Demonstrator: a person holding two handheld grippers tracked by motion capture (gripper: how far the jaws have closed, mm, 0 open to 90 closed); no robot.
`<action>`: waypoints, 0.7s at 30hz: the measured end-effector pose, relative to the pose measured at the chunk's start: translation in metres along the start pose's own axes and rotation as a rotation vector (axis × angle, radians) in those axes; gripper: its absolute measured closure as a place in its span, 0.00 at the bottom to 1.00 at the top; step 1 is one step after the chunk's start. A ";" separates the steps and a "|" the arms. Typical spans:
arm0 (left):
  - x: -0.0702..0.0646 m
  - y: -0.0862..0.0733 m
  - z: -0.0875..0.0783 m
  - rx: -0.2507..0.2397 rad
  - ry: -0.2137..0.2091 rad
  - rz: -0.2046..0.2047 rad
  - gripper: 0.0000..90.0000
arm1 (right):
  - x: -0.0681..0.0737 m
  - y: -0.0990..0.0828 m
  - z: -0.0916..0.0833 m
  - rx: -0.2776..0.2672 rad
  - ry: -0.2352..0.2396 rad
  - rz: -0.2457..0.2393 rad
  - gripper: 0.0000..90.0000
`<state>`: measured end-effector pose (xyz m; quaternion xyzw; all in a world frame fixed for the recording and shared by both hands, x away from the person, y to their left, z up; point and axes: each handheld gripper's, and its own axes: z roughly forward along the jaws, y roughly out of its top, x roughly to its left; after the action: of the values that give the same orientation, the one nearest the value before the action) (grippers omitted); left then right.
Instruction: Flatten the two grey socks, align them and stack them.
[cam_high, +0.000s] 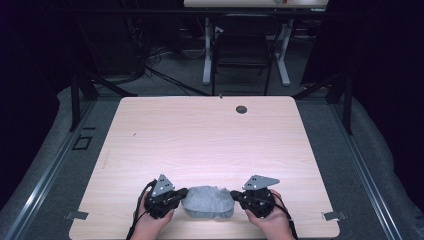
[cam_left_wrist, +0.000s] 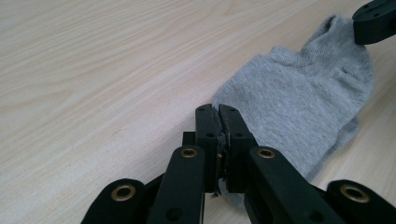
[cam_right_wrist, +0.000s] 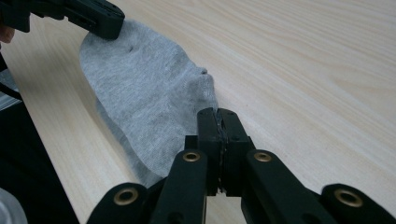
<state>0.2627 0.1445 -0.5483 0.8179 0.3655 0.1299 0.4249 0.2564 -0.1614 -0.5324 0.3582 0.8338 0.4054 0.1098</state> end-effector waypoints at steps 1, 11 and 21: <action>-0.001 -0.001 0.000 0.003 -0.001 -0.002 0.97 | 0.000 -0.001 0.000 0.007 0.006 0.000 0.99; -0.005 -0.006 0.001 0.009 -0.017 -0.001 0.97 | 0.001 -0.009 -0.002 0.009 0.007 0.009 0.99; -0.006 -0.014 0.012 0.052 -0.017 0.015 0.97 | 0.000 -0.015 0.005 0.035 0.001 0.013 0.99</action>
<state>0.2575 0.1380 -0.5662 0.8324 0.3590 0.1169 0.4057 0.2510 -0.1652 -0.5471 0.3652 0.8386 0.3915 0.1007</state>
